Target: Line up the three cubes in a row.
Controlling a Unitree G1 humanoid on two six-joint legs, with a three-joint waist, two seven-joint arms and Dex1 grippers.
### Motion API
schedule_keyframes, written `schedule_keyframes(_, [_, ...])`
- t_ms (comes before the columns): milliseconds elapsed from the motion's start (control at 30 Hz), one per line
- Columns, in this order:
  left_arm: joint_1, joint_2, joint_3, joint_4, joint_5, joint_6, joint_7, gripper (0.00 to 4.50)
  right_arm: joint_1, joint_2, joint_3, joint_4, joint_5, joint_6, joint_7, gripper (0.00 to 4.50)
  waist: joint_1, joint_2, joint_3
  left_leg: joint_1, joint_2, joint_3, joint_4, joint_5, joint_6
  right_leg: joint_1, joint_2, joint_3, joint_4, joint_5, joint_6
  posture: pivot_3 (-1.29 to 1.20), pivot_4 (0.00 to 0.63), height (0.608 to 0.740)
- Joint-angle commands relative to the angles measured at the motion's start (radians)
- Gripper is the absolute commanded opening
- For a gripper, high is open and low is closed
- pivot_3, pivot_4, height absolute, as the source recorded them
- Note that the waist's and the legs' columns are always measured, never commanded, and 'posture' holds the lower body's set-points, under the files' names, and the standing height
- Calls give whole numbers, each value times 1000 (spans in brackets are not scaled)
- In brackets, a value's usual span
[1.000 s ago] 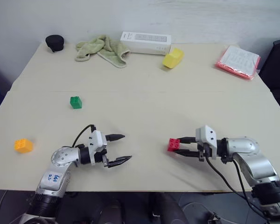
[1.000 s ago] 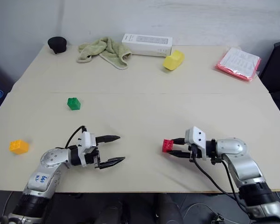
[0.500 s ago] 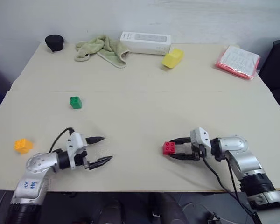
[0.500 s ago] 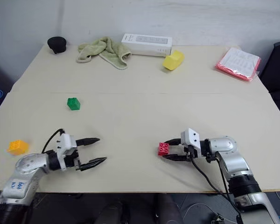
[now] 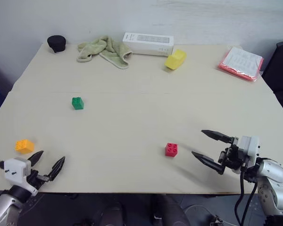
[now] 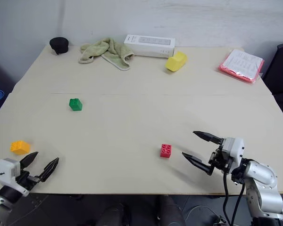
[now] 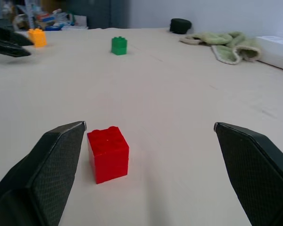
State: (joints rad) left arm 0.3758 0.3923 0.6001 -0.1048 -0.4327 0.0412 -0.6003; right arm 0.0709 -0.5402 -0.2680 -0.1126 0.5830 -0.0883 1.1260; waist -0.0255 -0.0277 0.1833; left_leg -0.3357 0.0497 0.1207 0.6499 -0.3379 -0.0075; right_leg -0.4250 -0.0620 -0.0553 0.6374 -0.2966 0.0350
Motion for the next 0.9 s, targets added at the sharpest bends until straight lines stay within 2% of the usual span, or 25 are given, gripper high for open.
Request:
schedule_keyframes(33, [-13,-49,-23,-106,-52,29,61,4500,10,12,-10,-46,7,-26,-23,4458,0,0,0,0,0,0,0,0,0,0,0,0,0,0,0,0,150,740])
schedule_keyframes(133, [-126,-99,-60,-180,-67,137,228,4500,2,30,15,-74,-1,-46,-27,4458,12,0,0,-1,0,0,0,0,0,0,0,0,0,0,0,0,150,740])
schedule_keyframes(233, [-324,-128,-139,-177,-22,216,360,4500,-53,59,10,-86,9,-46,-81,4458,25,-1,0,-1,-1,-1,2,2,0,0,1,0,1,1,2,0,150,740])
schedule_keyframes(300, [-442,-122,-195,-129,56,232,422,4500,-88,80,8,-98,26,-36,-115,4458,25,-1,-1,-1,-1,-1,2,2,0,1,1,0,1,3,2,0,150,740])
schedule_keyframes(433, [-744,-145,-272,86,203,268,624,4500,-149,104,36,-143,19,-23,-172,4458,24,-1,-1,-2,-1,0,3,4,-4,0,2,-1,0,3,2,0,150,740])
schedule_keyframes(600, [-914,-171,-338,296,315,201,729,4500,-143,117,53,-167,-4,-17,-215,4458,24,-2,-1,-2,0,3,0,5,-6,-1,2,-1,0,3,3,0,150,740])
schedule_keyframes(767, [-1076,-192,-300,546,357,156,909,4500,-102,121,65,-203,-15,-24,-245,4458,29,-3,0,-6,-1,1,5,5,-5,-2,1,-2,-1,3,3,0,150,740])
schedule_keyframes(867, [-1123,-194,-312,626,356,145,908,4500,-84,121,64,-209,-25,-37,-256,4458,27,-3,0,-6,-1,1,6,5,-5,-2,1,-3,0,3,3,0,150,740])
schedule_keyframes(900, [-1134,-193,-312,645,356,145,909,4313,-78,121,63,-210,-28,-43,-258,4491,27,-3,0,-5,-1,1,5,5,-5,-2,1,-3,0,3,3,0,150,740])
